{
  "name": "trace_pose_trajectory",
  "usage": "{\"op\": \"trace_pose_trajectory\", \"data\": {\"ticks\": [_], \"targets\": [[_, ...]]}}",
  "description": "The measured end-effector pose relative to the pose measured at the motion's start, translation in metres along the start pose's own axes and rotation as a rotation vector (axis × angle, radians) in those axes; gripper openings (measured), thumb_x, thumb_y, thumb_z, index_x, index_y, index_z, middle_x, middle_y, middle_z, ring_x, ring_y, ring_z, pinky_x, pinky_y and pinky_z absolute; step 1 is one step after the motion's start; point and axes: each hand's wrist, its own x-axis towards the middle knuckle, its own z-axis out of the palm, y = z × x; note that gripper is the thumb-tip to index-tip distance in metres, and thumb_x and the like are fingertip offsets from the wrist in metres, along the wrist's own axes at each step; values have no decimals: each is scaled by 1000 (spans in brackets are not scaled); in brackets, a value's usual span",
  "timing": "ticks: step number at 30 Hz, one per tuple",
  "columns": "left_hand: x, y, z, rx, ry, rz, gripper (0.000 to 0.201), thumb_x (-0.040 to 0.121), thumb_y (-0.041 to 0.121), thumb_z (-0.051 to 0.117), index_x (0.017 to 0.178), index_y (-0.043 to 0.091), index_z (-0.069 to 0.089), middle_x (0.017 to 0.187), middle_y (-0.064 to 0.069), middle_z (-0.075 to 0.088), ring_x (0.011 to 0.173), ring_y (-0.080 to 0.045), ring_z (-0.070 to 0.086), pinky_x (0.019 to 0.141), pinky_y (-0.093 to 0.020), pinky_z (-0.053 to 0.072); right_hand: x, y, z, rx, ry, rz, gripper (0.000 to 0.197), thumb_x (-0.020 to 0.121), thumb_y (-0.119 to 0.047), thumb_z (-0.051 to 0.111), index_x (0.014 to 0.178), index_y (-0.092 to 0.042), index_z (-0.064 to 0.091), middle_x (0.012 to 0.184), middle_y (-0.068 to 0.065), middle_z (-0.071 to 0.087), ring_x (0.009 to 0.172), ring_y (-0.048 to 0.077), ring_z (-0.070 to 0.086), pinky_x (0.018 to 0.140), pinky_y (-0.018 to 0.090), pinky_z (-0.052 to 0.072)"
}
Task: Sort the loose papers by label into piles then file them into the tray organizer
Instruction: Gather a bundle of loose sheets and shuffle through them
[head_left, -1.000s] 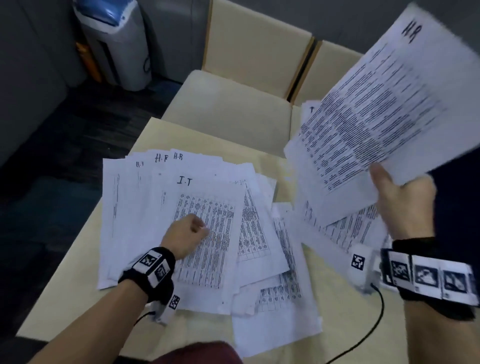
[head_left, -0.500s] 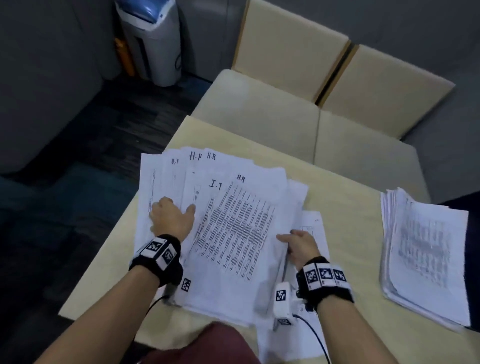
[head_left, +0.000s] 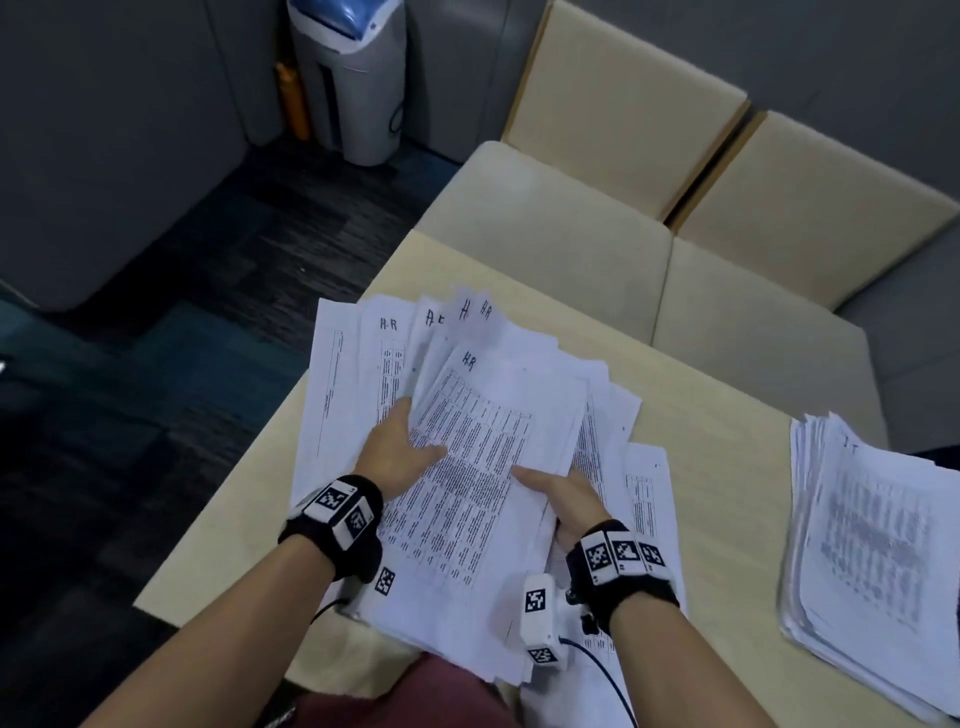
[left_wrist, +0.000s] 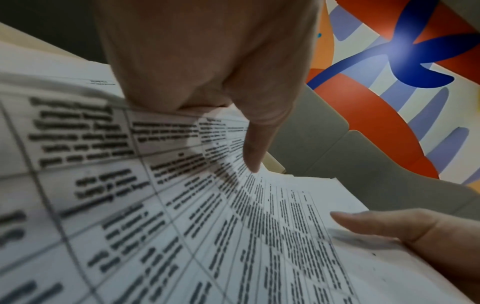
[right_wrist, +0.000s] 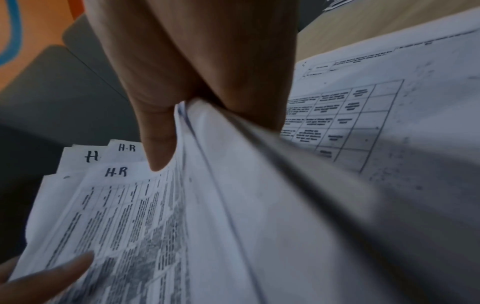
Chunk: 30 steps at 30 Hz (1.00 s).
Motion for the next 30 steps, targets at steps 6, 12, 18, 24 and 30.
{"op": "trace_pose_trajectory", "data": {"ticks": [6, 12, 18, 24, 30], "targets": [[-2, 6, -7, -224, -110, 22, 61, 82, 10, 79, 135, 15, 51, 122, 5, 64, 111, -15, 63, 104, -41, 48, -12, 3, -24, 21, 106, -152, 42, 80, -7, 83, 119, -9, 66, 109, 9, 76, 100, 30, 72, 94, 46, 56], [11, 5, 2, 136, 170, -93, 68, 71, 35, 87, 121, 9, 50, 121, -8, 53, 110, -27, 55, 94, -41, 50, -2, 17, -55, -158, 373, -198, 37, 77, -23, 86, 109, -20, 66, 118, 10, 72, 105, 31, 68, 100, 51, 54], [24, 9, 5, 116, 28, -159, 86, 75, 32, 86, 138, 1, 37, 139, -18, 46, 126, -35, 49, 103, -42, 44, 4, 13, -76, -189, 434, -68, 78, 83, -27, 84, 145, -7, 43, 146, 14, 47, 132, 35, 49, 102, 48, 47], [20, 21, 30, 22, -140, -89, 77, 74, 20, 87, 137, 10, 45, 128, -8, 59, 114, -28, 59, 98, -42, 50, 12, 14, -54, -127, 184, -158, 55, 87, -14, 78, 137, -12, 54, 129, 5, 67, 119, 27, 63, 108, 49, 47], [-1, 56, 16, -47, -172, 144, 64, 78, 7, 80, 135, 13, 51, 108, 1, 65, 89, -18, 66, 80, -39, 59, 13, 6, -45, -2, 191, -221, 81, 76, -41, 86, 144, -18, 49, 134, -1, 64, 120, 23, 62, 110, 46, 46]]}}
